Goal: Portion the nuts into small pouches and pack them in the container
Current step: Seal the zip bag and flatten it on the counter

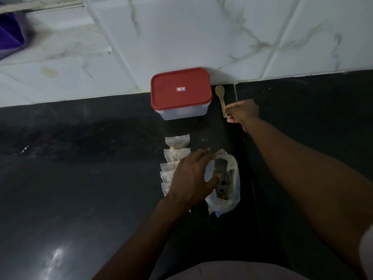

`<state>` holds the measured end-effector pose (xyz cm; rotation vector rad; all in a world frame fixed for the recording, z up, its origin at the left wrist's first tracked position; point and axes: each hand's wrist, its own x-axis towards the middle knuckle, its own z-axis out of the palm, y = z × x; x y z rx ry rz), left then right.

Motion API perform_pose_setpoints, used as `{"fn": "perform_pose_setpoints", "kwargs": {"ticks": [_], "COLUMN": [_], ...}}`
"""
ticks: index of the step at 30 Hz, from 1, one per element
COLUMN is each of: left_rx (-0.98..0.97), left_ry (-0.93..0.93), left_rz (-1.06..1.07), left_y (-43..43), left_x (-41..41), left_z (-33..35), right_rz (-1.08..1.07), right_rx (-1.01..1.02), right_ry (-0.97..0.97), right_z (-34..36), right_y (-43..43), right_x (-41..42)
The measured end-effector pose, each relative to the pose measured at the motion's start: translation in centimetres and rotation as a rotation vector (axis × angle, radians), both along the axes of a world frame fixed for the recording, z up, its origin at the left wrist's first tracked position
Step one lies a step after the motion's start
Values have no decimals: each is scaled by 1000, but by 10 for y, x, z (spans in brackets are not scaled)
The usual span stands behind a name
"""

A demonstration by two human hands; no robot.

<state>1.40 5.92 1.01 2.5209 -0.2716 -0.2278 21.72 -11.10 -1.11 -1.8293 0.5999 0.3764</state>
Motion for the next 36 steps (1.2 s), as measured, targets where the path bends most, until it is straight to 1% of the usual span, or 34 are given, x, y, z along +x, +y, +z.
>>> {"fn": "perform_pose_setpoints", "kwargs": {"ticks": [9, 13, 17, 21, 25, 29, 31, 36], "left_rx": [2, 4, -5, -81, -130, -117, -128, -167], "left_ry": [-11, -6, -1, 27, 60, 56, 65, 179], "left_rz": [16, 19, 42, 77, 132, 131, 166, 254], "left_y": [-3, -6, -6, -8, -10, -16, -18, -21], "left_x": [3, -1, -7, -13, -22, -33, -37, -42], "left_z": [0, 2, 1, 3, 6, 12, 9, -7], "right_rz": [-1, 82, 221, 301, 279, 250, 234, 191], "right_rx": [29, -12, -91, -121, -138, -128, -121, -18], "right_ry": [-114, -123, -148, -118, -103, -80, -65, -14], "right_z": [0, 6, 9, 16, 14, 11, 9, 11], "right_y": [-13, -17, -25, -38, -47, -48, -47, -40], "right_x": [-35, -69, -109, -152, -186, -206, -211, -222]}}
